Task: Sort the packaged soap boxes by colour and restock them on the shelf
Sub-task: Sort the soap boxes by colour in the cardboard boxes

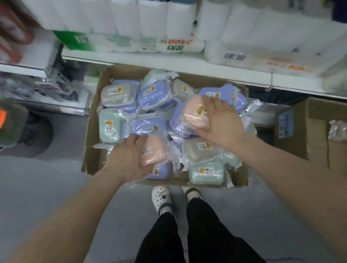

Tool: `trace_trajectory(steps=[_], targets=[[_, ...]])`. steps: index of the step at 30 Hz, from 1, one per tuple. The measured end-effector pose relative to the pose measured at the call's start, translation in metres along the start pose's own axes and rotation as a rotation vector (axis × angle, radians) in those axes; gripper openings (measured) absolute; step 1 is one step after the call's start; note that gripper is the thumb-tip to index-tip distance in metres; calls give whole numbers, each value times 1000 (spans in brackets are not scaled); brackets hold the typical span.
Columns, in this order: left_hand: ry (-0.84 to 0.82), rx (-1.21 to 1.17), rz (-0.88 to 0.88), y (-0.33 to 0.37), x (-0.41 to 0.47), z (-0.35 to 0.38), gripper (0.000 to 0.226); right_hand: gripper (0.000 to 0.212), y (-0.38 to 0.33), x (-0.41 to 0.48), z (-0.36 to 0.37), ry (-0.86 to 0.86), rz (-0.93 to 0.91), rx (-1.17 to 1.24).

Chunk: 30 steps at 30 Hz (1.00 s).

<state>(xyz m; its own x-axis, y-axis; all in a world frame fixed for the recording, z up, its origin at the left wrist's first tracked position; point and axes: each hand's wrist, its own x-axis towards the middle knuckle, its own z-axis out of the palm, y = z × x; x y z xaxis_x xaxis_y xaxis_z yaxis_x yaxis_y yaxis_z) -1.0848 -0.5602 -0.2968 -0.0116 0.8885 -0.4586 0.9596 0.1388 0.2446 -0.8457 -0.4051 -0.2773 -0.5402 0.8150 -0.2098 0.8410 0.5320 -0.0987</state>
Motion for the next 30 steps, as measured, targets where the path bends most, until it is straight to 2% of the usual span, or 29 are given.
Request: trace_trajectory(steps=[6, 13, 17, 23, 27, 30], targets=[[156, 44, 129, 44, 6, -61, 94, 92, 44, -54, -42, 95, 147, -13], [199, 140, 295, 159, 37, -96, 90, 94, 132, -129, -75, 205, 313, -21], [215, 182, 369, 252, 56, -91, 93, 94, 200, -183, -84, 238, 404, -42], [238, 105, 444, 408, 80, -64, 99, 92, 320, -275, -80, 246, 490, -37], [211, 104, 464, 484, 101, -33, 95, 93, 389, -322, -64, 220, 545, -10], [146, 115, 493, 532, 112, -12, 101, 95, 431, -345, -51, 180, 600, 29]])
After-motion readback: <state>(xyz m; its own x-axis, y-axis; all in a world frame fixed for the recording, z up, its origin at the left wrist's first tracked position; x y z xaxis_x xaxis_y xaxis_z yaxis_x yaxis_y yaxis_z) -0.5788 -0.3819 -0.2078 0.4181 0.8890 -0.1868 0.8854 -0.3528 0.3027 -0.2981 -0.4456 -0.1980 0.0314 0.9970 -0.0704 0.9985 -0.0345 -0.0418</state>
